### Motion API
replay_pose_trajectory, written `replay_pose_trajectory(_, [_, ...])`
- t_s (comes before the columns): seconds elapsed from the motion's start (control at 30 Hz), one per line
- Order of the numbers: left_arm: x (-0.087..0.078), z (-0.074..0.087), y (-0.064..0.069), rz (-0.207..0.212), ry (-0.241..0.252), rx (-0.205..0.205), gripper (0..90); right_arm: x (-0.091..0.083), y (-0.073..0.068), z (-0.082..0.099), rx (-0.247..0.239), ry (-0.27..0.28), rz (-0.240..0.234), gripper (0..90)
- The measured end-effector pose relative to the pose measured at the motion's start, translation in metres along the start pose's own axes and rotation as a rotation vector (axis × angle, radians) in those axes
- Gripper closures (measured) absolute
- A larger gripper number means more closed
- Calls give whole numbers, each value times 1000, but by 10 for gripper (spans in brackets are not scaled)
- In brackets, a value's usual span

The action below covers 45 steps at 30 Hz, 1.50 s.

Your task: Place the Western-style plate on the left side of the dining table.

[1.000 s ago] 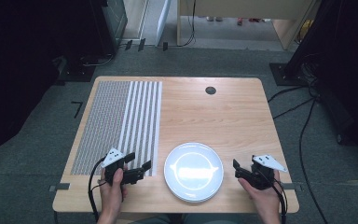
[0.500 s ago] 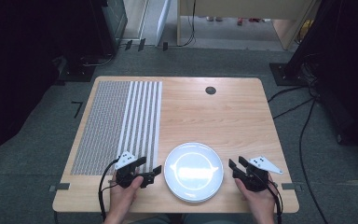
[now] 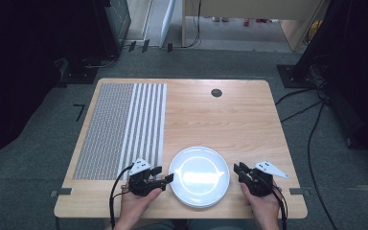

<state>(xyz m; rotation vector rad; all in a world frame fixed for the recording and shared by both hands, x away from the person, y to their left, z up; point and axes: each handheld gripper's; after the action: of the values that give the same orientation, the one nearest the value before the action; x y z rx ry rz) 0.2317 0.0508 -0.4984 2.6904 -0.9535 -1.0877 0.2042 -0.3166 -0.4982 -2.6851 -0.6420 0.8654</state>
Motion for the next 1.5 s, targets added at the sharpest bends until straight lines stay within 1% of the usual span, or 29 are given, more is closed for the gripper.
replay_pose_trajectory(0.03, [1,1,1,-3,-7,-1,409,0,0,0,5,-5,-14,752])
replay_pose_trajectory(0.1, [4,2,2,-9,-20,4,418,1,0,1,2,-12,-20,755])
replay_pose_trajectory(0.17, [5,3,3,-13,-26,2,420,1,0,1,19,-13,-36,756])
replay_pose_trajectory(0.3, [7,4,4,-23,-39,2,432,4,-2,2,34,-12,-59,760])
replay_pose_trajectory(0.33, [7,4,5,-22,-42,1,454,6,-2,3,49,-18,-67,767])
replay_pose_trajectory(0.47, [8,5,6,-16,-53,9,495,9,-2,4,56,-33,-72,781])
replay_pose_trajectory(0.57, [9,5,6,-6,-62,7,534,9,-1,3,76,-43,-99,790])
replay_pose_trajectory(0.63, [9,5,6,-1,-66,6,551,9,-1,3,75,-46,-108,790])
replay_pose_trajectory(0.7, [10,5,7,-2,-71,8,559,9,-2,4,82,-55,-109,786])
replay_pose_trajectory(0.77, [10,5,7,-6,-74,13,560,10,-2,4,81,-64,-99,782])
replay_pose_trajectory(0.87, [10,5,7,-5,-74,12,559,11,-1,5,85,-69,-113,769])
replay_pose_trajectory(0.97, [10,5,7,-4,-76,11,563,11,0,5,103,-72,-138,773])
replay_pose_trajectory(1.03, [10,5,7,-4,-78,9,564,11,0,5,108,-71,-141,775])
replay_pose_trajectory(1.1, [9,5,6,-4,-80,5,570,11,2,5,121,-67,-153,777])
replay_pose_trajectory(1.13, [9,5,6,-3,-81,1,576,11,2,5,138,-69,-159,781])
replay_pose_trajectory(1.17, [9,5,6,-1,-83,-2,585,11,4,5,172,-71,-190,788])
replay_pose_trajectory(1.3, [9,5,4,10,-87,-10,583,12,5,6,185,-70,-196,795])
replay_pose_trajectory(1.5, [9,5,4,16,-91,-17,571,11,8,5,222,-66,-213,803])
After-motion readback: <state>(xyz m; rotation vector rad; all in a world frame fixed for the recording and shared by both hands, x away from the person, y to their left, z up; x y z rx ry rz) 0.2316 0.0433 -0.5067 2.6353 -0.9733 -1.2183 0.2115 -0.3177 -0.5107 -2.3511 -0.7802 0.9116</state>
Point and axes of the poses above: each handheld gripper's, and its own axes: x roughly forward along the jaws, z roughly out of its underside, y roughly to its right, and after that the axes turned 8 degrees about -z, right-handed
